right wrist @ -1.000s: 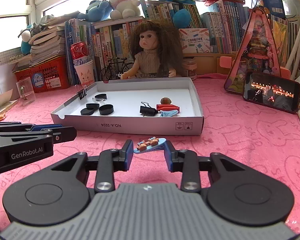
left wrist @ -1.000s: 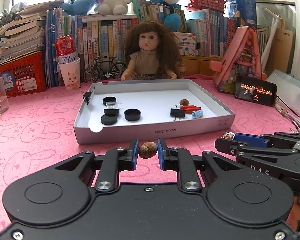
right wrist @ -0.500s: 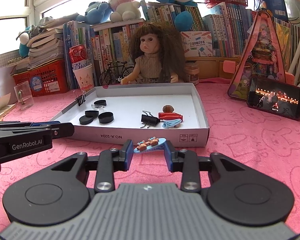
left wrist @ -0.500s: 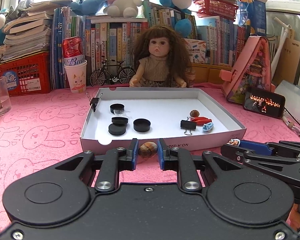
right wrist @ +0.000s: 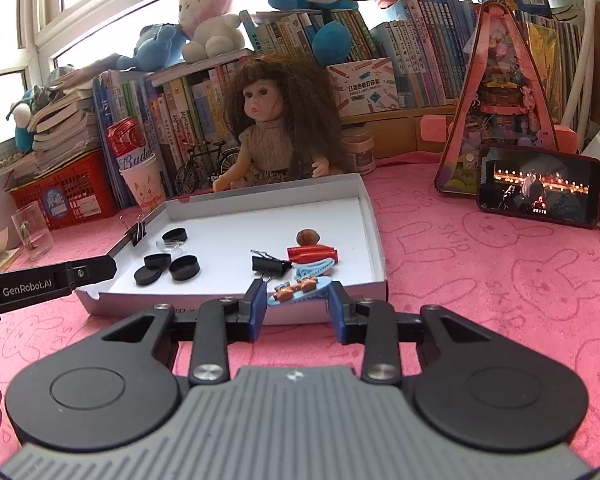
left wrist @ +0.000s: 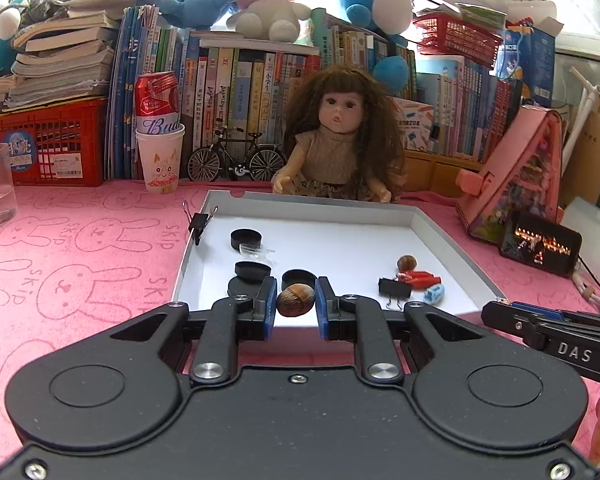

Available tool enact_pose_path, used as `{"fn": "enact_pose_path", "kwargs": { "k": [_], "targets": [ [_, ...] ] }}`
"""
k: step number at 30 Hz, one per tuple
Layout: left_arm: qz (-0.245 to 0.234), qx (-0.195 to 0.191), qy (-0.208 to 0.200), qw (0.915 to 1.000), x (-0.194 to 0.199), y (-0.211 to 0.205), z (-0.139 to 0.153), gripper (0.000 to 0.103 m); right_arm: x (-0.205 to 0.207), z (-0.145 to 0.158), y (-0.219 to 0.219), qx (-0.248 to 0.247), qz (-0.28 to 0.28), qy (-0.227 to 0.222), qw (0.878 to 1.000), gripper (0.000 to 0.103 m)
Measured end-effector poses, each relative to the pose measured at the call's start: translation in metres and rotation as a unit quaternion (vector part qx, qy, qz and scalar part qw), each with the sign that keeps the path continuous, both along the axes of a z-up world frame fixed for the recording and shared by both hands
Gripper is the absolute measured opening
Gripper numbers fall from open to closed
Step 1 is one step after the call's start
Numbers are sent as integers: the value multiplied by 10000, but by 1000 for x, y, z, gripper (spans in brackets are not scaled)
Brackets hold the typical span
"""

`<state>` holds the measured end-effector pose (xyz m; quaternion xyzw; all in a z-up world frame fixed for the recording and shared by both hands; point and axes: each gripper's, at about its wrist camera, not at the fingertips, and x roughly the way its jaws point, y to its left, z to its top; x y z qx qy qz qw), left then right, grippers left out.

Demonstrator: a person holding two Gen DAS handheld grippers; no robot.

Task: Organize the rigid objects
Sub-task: 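Carry the acorn over the tray with left tool while right tool carries the blue hair clip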

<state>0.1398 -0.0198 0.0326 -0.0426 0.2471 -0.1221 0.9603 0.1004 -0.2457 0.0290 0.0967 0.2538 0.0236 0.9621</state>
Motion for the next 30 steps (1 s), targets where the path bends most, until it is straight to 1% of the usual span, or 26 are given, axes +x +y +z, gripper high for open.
{"fn": "enact_pose_path", "kwargs": {
  "k": [4, 9, 15, 18, 21, 25, 30],
  "targets": [
    [16, -46, 85, 10000, 18, -1, -2, 19, 10, 0, -2, 119, 24, -3, 9999, 39],
    [19, -67, 236, 9997, 39, -6, -7, 19, 27, -3, -5, 352, 20, 126, 9993, 39],
    [-57, -15, 685, 9976, 65, -14, -15, 19, 50, -8, -5, 547, 87, 419, 9976, 40],
    [-76, -97, 950, 9954, 76, -14, -21, 19, 60, -9, -1, 528, 151, 539, 9970, 40],
    [-32, -155, 1108, 9937, 85, -15, -26, 19, 70, -11, 4, 484, 207, 658, 9964, 40],
    [14, -120, 1214, 9925, 94, -18, -34, 19, 82, -17, 9, 411, 219, 785, 9958, 40],
    [32, 34, 1104, 9939, 98, -24, -37, 19, 88, -19, 13, 296, 214, 781, 9963, 41]
  ]
}}
